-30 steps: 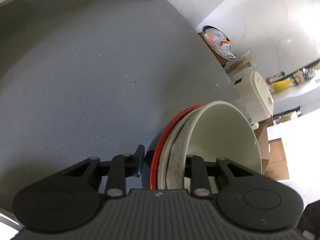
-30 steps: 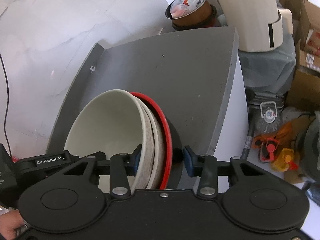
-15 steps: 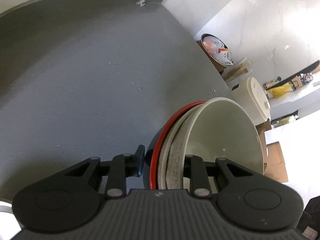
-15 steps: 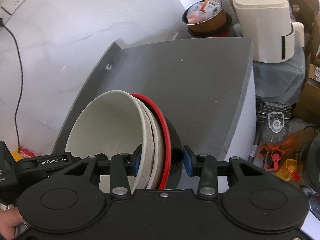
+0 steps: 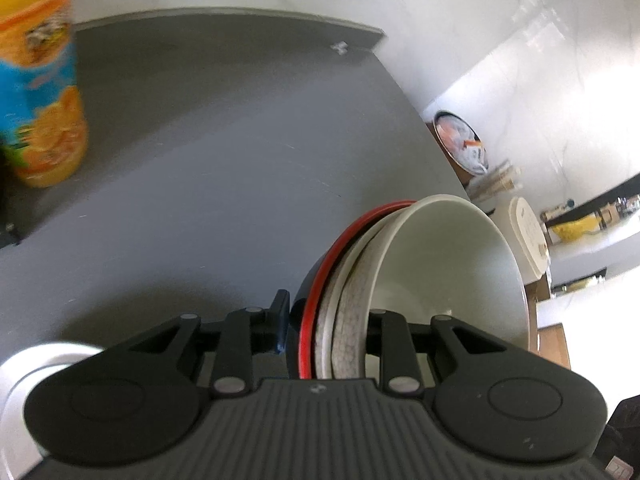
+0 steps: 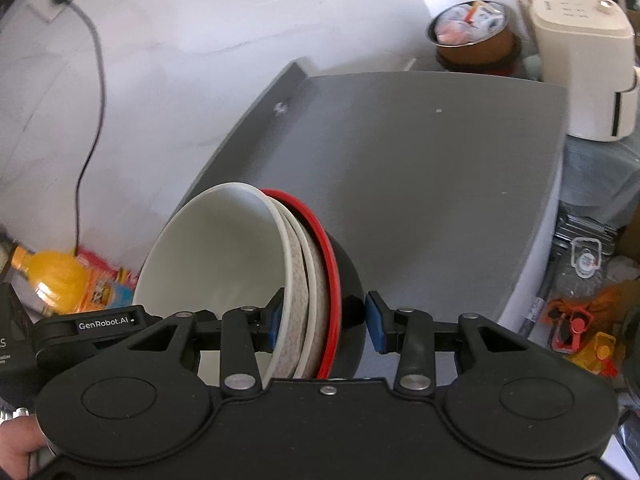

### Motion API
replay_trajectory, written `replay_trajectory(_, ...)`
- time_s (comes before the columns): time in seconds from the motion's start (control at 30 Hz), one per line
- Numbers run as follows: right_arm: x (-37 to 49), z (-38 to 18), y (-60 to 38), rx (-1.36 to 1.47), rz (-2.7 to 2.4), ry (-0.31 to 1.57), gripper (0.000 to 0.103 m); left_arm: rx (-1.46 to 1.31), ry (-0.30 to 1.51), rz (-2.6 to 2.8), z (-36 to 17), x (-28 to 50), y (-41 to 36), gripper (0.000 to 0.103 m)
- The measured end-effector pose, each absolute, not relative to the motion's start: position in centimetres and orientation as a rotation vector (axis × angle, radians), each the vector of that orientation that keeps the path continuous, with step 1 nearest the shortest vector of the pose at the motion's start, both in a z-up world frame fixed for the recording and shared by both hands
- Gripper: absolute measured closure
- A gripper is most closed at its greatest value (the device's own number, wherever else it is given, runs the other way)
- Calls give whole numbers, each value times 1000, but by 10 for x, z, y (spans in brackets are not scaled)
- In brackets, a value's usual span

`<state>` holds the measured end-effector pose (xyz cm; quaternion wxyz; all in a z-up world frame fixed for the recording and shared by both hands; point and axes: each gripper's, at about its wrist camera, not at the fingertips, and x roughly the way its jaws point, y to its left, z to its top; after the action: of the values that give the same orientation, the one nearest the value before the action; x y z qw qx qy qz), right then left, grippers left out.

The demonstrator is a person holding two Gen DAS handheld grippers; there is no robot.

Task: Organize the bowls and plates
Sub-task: 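Carry the bowl stack over the plate stack with both grippers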

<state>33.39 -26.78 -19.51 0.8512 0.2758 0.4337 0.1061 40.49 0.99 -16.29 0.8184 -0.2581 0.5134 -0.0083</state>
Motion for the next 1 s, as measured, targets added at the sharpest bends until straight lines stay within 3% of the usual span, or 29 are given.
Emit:
replay_trajectory(0.6, 297, -169, -203, 499, 451, 935, 65, -641, 989, 178, -130, 300, 78, 78)
replay_trajectory(1.0, 273, -171, -151, 413, 561, 995, 66, -722, 974, 304, -137, 239, 122, 78)
